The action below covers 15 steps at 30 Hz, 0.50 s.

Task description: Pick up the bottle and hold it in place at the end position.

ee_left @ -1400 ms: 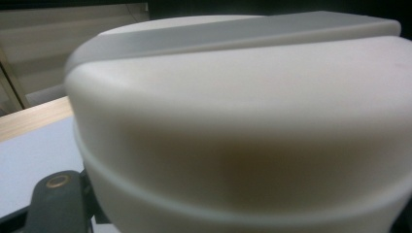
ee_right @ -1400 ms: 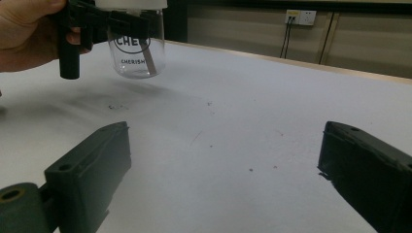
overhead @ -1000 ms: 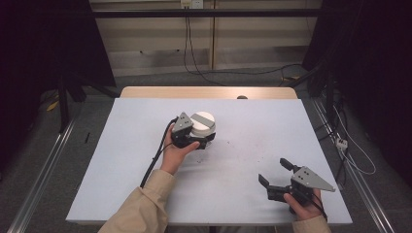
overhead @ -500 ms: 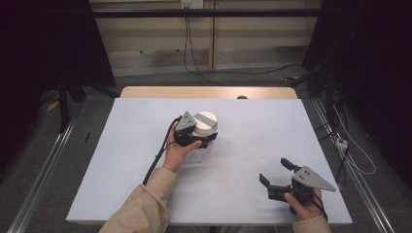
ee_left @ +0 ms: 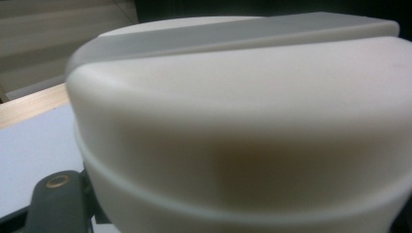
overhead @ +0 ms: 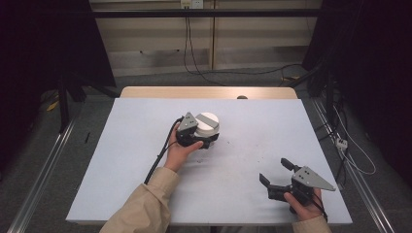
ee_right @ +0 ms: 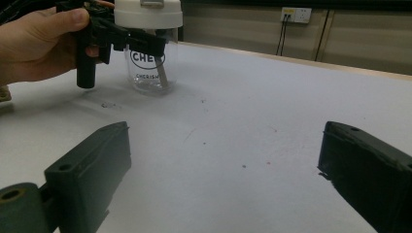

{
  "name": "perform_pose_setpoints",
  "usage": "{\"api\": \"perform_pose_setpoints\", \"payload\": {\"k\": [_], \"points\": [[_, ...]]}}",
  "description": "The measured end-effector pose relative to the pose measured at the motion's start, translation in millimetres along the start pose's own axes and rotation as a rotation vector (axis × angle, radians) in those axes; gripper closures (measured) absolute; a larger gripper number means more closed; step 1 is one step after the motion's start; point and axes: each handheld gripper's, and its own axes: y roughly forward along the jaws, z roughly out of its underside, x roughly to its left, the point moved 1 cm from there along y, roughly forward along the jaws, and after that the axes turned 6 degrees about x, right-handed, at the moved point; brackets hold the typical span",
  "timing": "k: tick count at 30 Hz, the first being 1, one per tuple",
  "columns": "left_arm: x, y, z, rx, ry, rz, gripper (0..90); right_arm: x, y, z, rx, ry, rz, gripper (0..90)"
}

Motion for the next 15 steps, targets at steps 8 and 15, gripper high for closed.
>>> {"api": "perform_pose_setpoints", "payload": {"k": [8, 15], "points": [[1.7, 2.8, 3.0, 0.002, 0.012, -0.004, 18.6, 0.8, 0.6, -0.1, 0.003, -0.004, 0.002, 4.3], [2.2, 0.6, 3.5, 0.016, 0.028, 0.005, 18.5, 0.7, 0.9, 0.0, 0.005, -0.008, 0.003, 4.3]]}}
